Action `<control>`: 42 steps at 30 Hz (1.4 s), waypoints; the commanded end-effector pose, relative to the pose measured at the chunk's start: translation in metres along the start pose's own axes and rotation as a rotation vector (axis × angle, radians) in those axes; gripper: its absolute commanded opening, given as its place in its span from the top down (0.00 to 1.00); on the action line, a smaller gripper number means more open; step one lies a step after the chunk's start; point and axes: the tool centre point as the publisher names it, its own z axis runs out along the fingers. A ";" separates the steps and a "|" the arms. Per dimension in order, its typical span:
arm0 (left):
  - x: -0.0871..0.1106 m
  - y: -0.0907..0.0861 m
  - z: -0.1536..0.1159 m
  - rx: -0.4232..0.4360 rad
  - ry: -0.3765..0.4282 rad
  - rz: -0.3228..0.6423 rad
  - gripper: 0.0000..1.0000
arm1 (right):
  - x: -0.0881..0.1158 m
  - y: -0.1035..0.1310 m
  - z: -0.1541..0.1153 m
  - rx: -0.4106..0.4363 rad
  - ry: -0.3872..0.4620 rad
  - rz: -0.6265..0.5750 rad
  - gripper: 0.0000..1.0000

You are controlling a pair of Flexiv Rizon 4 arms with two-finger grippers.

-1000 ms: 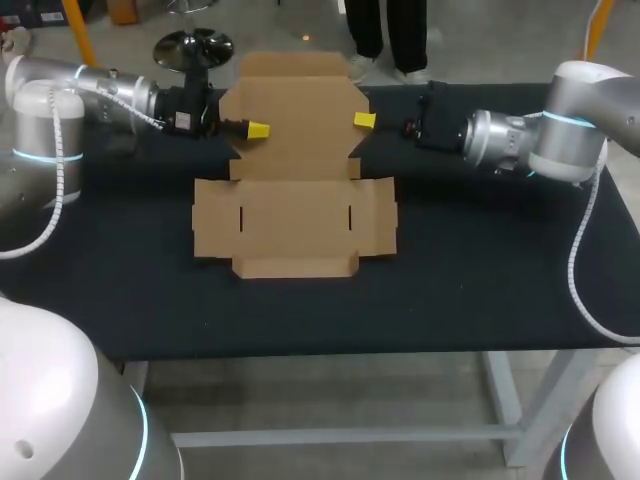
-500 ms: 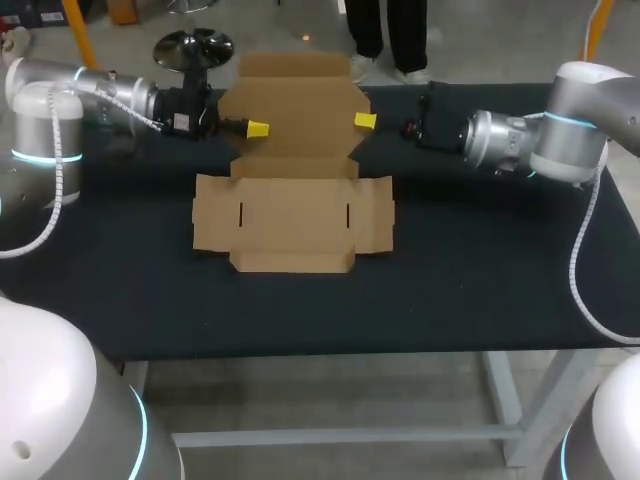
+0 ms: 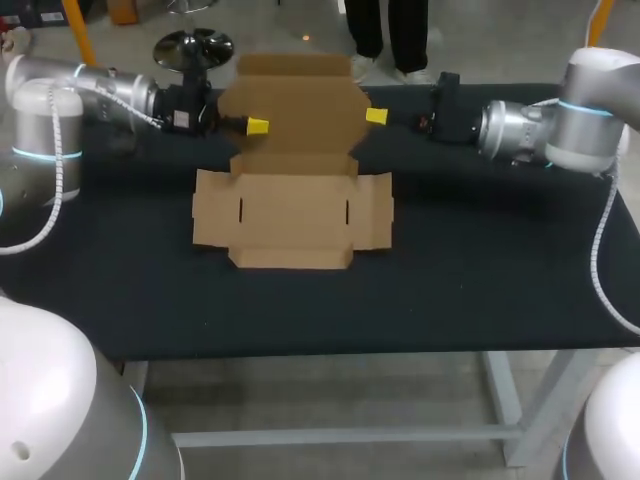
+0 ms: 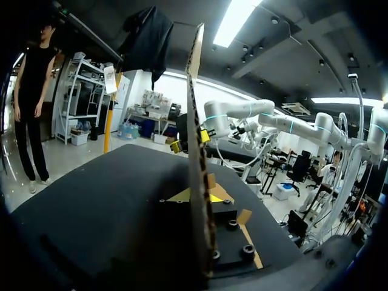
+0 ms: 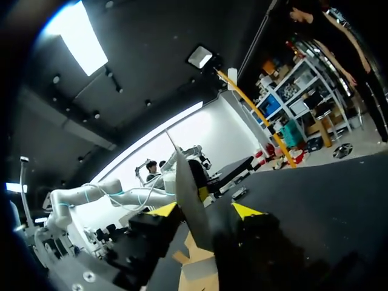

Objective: Assemble the packaging by folding the flat box into shape, placing the metal phone stand inside, and closing the box properly

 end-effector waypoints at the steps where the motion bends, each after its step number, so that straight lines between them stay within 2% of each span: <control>1: -0.005 -0.005 -0.003 -0.001 0.005 0.002 1.00 | 0.036 0.005 -0.021 0.008 -0.143 -0.030 0.44; 5: -0.009 -0.013 -0.003 0.004 -0.004 0.005 1.00 | 0.053 0.007 -0.039 0.010 -0.176 -0.067 0.55; 7: -0.012 -0.018 -0.003 0.003 -0.008 0.008 1.00 | 0.060 0.006 -0.046 0.013 -0.191 -0.082 0.66; 9: -0.015 -0.023 -0.002 0.000 -0.012 0.009 1.00 | 0.066 0.004 -0.051 0.016 -0.208 -0.096 1.00; 24: -0.014 -0.044 0.005 -0.017 -0.046 0.034 1.00 | 0.089 -0.019 -0.081 0.063 -0.296 -0.227 1.00; 42: -0.012 -0.047 0.005 -0.014 -0.059 0.039 1.00 | 0.090 -0.021 -0.082 0.065 -0.299 -0.228 1.00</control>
